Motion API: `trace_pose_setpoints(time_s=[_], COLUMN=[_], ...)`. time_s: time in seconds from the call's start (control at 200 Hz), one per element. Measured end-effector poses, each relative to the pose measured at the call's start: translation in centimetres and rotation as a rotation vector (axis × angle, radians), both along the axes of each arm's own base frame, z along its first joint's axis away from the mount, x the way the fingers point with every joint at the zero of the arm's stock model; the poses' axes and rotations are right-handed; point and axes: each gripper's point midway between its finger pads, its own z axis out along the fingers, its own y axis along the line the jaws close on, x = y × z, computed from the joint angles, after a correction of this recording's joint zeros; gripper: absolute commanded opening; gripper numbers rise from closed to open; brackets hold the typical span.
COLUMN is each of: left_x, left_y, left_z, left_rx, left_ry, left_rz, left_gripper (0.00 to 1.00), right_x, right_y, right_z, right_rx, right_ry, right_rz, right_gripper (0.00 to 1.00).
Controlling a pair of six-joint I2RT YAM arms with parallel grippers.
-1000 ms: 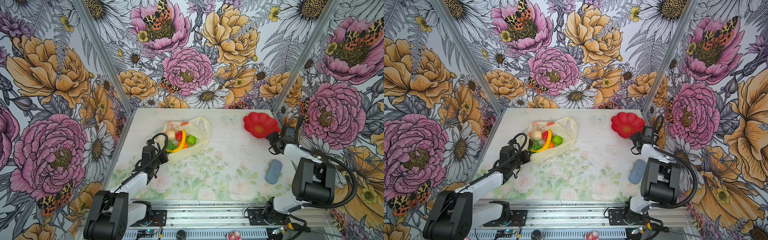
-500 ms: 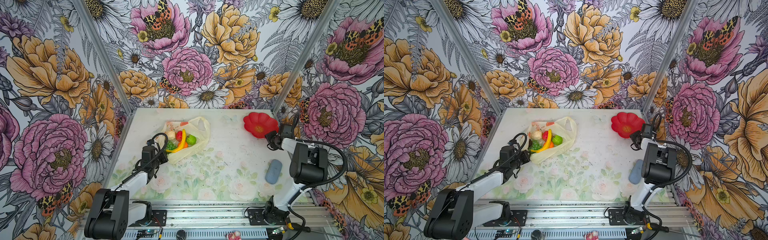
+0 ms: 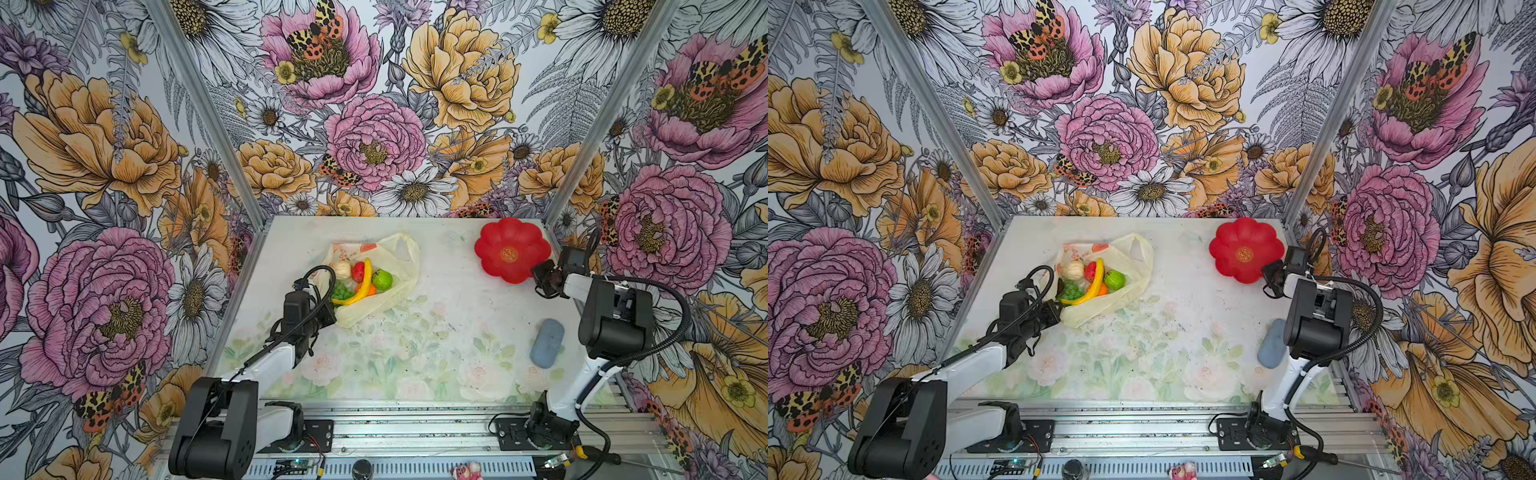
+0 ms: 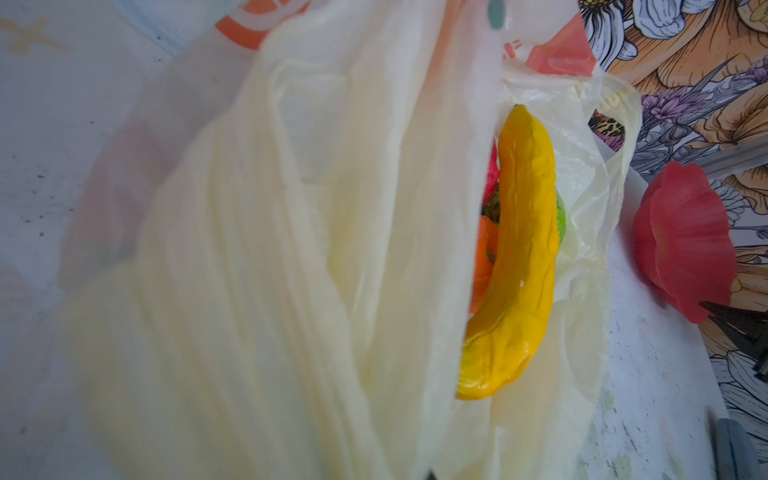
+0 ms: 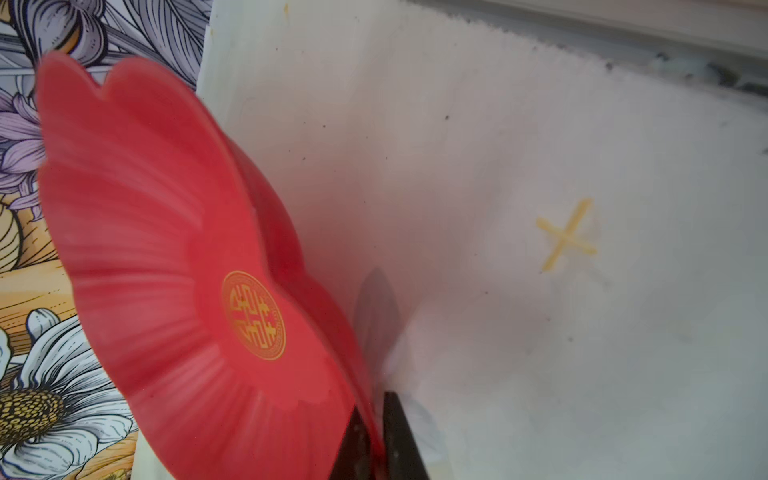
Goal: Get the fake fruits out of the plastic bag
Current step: 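Grasp the red flower plate's rim with the right gripper and drag it toward the bag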
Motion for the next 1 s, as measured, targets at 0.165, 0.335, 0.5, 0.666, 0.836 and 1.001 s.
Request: trace_pose_setpoints(time_s=[0.165,0.335,0.5,0.666,0.836,1.001], left_x=[0.0,0.0,0.0,0.0,0.0,0.0], left_y=[0.0,0.0,0.0,0.0,0.0,0.0], left_z=[0.0,0.0,0.0,0.0,0.0,0.0], left_rx=[0.000,0.000,0.000,0.000,-0.001,-0.001], left_ry=[0.000,0.000,0.000,-0.001,-0.002,-0.002], left_rz=[0.000,0.000,0.000,0.000,0.000,0.000], left_gripper=[0.10,0.11,0.11,0.11,0.11,0.11], right_x=[0.4,0.6,-0.1,-1.6,-4.0,-8.2], right_y=[0.4,1.3,2.9,5.8,11.1,15.8], right_z=[0.5,0.8,1.3,2.9,3.8,3.2], right_rx=[0.019,0.057,0.095,0.122,0.159,0.196], right_ry=[-0.027,-0.045,-0.059,-0.085,-0.099,-0.059], right_rz=[0.015,0.055,0.107,0.188,0.339,0.467], right_gripper=[0.00,0.00,0.00,0.00,0.00,0.00])
